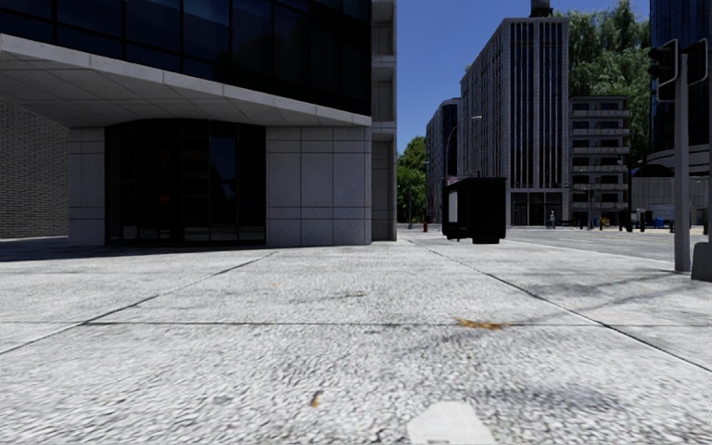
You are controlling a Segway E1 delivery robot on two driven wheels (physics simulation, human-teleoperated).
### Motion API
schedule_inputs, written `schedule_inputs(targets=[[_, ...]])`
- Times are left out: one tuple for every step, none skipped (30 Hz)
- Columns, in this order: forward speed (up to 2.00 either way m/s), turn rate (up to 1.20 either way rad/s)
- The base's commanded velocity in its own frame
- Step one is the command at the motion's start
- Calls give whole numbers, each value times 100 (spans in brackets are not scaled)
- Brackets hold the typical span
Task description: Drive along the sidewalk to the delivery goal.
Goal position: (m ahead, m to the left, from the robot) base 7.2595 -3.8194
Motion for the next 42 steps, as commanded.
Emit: schedule_inputs(targets=[[84,0],[84,0],[84,0],[84,0],[84,0],[84,0],[84,0],[84,0],[84,0],[84,0],[84,0],[84,0],[84,0],[84,0],[84,0],[84,0],[85,0],[85,0],[85,-12],[90,-23],[90,-23],[101,-28],[133,-29],[200,-34],[200,-41],[200,-41],[200,-45],[200,-45],[200,-46],[200,-46],[194,-46],[178,-46],[167,-46],[164,-46],[164,-46],[163,-46],[163,-46],[162,-46],[160,-46],[160,-46],[157,-48],[156,-52]])
